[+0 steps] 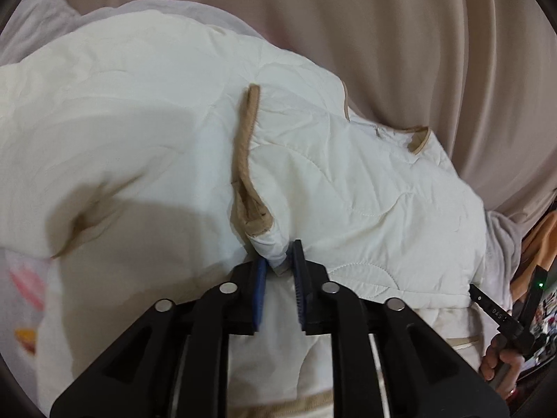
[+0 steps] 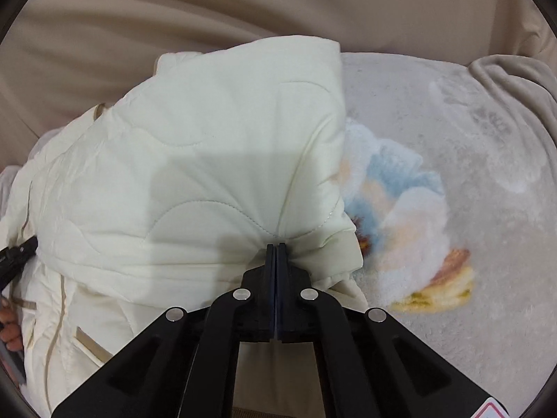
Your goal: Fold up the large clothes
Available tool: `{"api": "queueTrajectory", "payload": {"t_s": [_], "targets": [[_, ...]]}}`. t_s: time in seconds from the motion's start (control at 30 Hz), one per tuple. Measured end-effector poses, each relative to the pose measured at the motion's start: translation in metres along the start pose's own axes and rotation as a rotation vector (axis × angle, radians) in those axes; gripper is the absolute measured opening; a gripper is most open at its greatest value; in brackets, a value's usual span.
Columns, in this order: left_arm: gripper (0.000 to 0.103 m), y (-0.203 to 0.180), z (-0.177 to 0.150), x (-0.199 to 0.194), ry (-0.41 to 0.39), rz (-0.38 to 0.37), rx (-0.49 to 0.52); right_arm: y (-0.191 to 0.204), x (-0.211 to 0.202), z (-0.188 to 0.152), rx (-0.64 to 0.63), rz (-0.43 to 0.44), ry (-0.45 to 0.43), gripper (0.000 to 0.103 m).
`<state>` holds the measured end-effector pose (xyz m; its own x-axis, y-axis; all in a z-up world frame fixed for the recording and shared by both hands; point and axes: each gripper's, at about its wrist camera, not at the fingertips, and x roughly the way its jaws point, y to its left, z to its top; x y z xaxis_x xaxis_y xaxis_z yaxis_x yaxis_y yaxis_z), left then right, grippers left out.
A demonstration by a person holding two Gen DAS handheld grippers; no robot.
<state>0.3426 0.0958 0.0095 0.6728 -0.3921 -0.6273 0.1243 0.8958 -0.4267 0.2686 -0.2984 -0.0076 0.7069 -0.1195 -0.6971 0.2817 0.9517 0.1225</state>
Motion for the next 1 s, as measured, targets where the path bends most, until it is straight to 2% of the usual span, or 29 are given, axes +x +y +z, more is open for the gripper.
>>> {"api": "queueTrajectory", "payload": {"t_s": [0.07,0.1,0.17,0.23,0.37,0.5,0.6,0.67,0.73,0.8,0.83,0.9,1.0], "targets": [[0.024,0.01,0.001,-0.027,-0.041,0.029,-0.014,0.007,-0.019,-0.002,-0.01,-0.008,-0.031,0.003],[0.027,0.021,0.002,-0.049,-0.078,0.085,-0.015,0.011,-0.029,-0.006,-0.021,0.014,-0.039,0.004],[0.052,0.045,0.005,-0.081,-0.137,0.161,-0.034,0.019,-0.046,-0.017,-0.044,0.054,-0.054,0.004],[0.062,0.081,0.01,-0.114,-0.197,0.293,-0.088,0.028,-0.057,-0.034,-0.082,0.088,-0.055,0.004],[0.063,0.16,0.021,-0.164,-0.249,0.554,-0.212,0.048,-0.06,-0.062,-0.171,0.097,-0.044,0.007],[0.063,0.232,0.03,-0.189,-0.257,0.725,-0.372,0.057,-0.053,-0.067,-0.191,0.074,-0.021,0.01],[0.063,0.258,0.032,-0.19,-0.24,0.767,-0.436,0.055,-0.049,-0.066,-0.178,0.076,-0.006,0.01],[0.063,0.258,0.04,-0.177,-0.208,0.802,-0.418,0.053,-0.047,-0.066,-0.164,0.073,-0.001,0.011],[0.063,0.262,0.048,-0.16,-0.155,0.799,-0.416,0.051,-0.047,-0.066,-0.158,0.072,-0.002,0.011],[0.041,0.278,0.055,-0.152,-0.135,0.759,-0.447,0.052,-0.047,-0.067,-0.16,0.059,-0.006,0.015],[0.019,0.278,0.059,-0.151,-0.142,0.732,-0.462,0.053,-0.048,-0.068,-0.162,0.047,-0.008,0.02],[0.009,0.269,0.066,-0.156,-0.175,0.688,-0.459,0.054,-0.047,-0.068,-0.161,0.031,-0.01,0.021],[0.007,0.212,0.081,-0.169,-0.254,0.644,-0.3,0.052,-0.047,-0.068,-0.156,0.033,-0.01,0.021]]}}
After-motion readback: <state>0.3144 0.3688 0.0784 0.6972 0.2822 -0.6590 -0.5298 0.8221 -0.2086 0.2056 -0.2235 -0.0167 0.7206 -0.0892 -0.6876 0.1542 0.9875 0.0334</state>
